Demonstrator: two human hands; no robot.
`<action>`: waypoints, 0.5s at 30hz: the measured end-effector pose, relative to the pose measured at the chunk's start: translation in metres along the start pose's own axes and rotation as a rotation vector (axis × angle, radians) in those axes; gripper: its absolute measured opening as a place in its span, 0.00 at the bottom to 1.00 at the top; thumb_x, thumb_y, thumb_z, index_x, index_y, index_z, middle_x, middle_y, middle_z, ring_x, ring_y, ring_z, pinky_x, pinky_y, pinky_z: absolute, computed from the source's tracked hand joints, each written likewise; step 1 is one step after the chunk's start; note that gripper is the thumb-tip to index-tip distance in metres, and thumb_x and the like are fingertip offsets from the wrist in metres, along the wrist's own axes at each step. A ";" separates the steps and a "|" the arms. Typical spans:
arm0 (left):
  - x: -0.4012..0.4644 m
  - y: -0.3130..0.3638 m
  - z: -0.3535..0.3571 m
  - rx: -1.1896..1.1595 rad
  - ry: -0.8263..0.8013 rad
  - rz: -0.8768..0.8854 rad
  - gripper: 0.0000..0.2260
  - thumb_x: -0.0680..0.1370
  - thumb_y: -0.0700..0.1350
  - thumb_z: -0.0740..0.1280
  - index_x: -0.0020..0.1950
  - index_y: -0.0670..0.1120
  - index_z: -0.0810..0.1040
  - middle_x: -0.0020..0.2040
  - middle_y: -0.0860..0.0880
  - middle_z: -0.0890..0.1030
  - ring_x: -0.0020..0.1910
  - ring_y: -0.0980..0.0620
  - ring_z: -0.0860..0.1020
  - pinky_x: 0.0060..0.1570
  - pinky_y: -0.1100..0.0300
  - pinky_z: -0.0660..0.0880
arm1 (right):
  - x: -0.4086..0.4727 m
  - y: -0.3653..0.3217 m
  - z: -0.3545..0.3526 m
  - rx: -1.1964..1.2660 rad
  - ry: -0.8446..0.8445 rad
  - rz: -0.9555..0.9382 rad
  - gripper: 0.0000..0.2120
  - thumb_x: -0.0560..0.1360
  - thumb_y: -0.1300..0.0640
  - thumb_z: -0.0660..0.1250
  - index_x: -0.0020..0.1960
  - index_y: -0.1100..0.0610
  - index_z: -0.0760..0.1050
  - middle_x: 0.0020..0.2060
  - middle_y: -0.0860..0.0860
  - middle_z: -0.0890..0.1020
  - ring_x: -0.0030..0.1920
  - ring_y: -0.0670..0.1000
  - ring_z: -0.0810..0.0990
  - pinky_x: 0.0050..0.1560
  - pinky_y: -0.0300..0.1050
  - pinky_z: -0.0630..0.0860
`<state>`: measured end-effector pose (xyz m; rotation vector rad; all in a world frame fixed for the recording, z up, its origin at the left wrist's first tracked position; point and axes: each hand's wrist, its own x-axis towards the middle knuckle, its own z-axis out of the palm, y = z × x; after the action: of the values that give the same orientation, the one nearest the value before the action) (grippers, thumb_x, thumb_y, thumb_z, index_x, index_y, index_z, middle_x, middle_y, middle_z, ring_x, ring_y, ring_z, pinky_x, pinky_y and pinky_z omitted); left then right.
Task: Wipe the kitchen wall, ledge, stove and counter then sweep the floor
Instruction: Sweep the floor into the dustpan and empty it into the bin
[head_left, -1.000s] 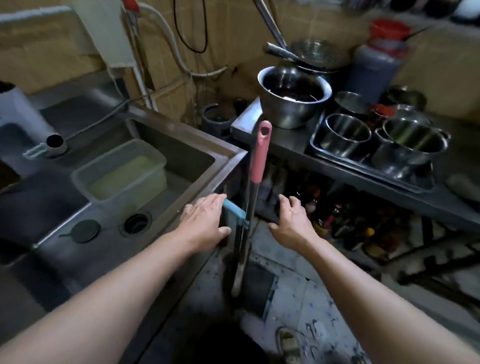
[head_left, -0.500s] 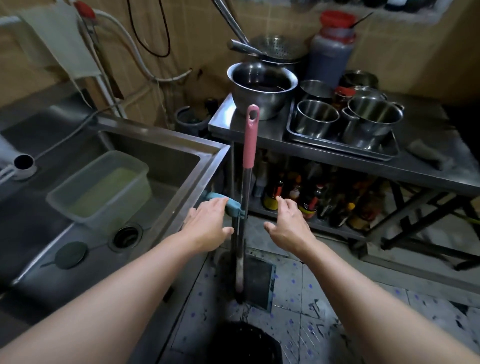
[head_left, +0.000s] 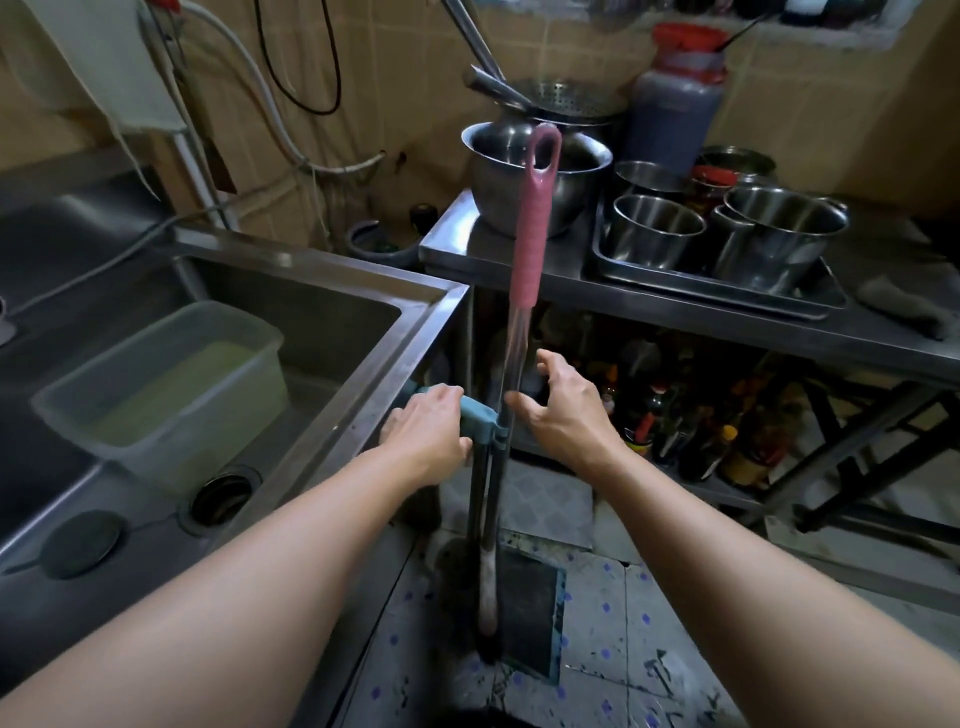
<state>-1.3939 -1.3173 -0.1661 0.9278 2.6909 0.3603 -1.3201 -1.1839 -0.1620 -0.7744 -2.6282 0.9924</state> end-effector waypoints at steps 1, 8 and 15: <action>0.005 -0.002 0.006 0.001 0.009 0.015 0.22 0.79 0.48 0.63 0.72 0.47 0.62 0.72 0.50 0.63 0.70 0.47 0.64 0.68 0.51 0.62 | 0.005 0.001 0.004 0.031 0.031 -0.011 0.29 0.75 0.49 0.67 0.72 0.54 0.63 0.66 0.52 0.73 0.66 0.52 0.70 0.62 0.44 0.67; 0.041 -0.012 0.040 0.052 0.142 0.085 0.24 0.78 0.44 0.63 0.73 0.50 0.62 0.73 0.50 0.62 0.72 0.48 0.59 0.68 0.53 0.59 | 0.022 0.002 0.023 0.155 0.235 -0.163 0.10 0.74 0.50 0.68 0.51 0.55 0.77 0.43 0.49 0.82 0.45 0.47 0.80 0.48 0.42 0.76; 0.057 -0.011 0.065 0.143 0.297 0.173 0.24 0.76 0.43 0.65 0.71 0.53 0.65 0.69 0.51 0.65 0.68 0.47 0.60 0.67 0.53 0.61 | 0.024 0.013 0.021 0.210 0.258 -0.187 0.07 0.79 0.54 0.62 0.53 0.56 0.72 0.39 0.54 0.81 0.38 0.50 0.81 0.41 0.46 0.80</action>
<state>-1.4214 -1.2807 -0.2398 1.2428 2.9429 0.3700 -1.3431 -1.1743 -0.1860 -0.5552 -2.2844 1.0195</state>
